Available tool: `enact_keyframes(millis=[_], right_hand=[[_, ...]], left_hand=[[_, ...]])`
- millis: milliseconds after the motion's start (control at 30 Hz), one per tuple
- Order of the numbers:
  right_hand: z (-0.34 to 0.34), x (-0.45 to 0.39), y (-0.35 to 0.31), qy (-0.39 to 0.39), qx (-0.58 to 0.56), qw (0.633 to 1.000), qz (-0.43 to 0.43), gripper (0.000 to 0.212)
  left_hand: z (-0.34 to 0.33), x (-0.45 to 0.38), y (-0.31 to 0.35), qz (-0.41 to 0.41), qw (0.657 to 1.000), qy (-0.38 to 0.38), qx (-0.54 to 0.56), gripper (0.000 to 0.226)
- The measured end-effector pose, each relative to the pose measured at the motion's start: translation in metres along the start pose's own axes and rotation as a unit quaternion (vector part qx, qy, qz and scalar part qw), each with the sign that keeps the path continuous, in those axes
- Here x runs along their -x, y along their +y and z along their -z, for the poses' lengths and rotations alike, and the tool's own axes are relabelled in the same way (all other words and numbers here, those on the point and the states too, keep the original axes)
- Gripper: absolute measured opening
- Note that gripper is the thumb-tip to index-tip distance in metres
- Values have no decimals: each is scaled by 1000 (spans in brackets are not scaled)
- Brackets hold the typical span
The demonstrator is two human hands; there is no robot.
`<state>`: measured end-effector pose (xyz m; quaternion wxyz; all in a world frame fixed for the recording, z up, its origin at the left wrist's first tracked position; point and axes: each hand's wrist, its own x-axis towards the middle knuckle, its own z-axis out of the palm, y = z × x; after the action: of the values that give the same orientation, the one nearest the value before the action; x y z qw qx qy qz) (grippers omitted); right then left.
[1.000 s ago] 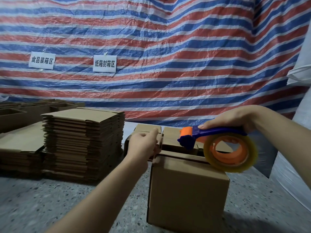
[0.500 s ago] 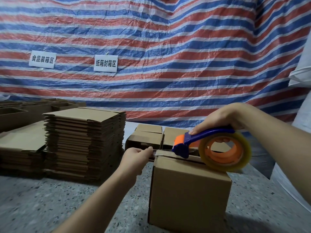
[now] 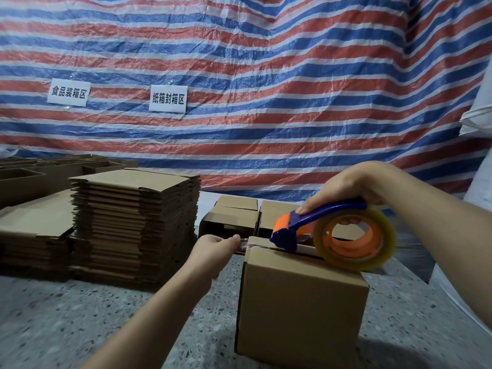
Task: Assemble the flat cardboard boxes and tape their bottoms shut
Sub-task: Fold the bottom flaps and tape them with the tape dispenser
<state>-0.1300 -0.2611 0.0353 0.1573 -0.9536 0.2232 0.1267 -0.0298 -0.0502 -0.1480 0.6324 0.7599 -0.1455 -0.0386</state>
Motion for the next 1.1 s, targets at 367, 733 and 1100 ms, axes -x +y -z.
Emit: enact_keyframes(millis=[367, 733, 1100], right_hand=[[-3, 0, -4, 8, 6, 1000, -2, 57], [-4, -5, -4, 9, -2, 1000, -10, 57], [-3, -10, -2, -19, -4, 1000, 0, 57]], left_hand=[[-14, 15, -12, 91, 990, -62, 84, 36], [-24, 26, -17, 142, 974, -113, 137, 49], [-17, 38, 15, -30, 997, 45, 46, 13]])
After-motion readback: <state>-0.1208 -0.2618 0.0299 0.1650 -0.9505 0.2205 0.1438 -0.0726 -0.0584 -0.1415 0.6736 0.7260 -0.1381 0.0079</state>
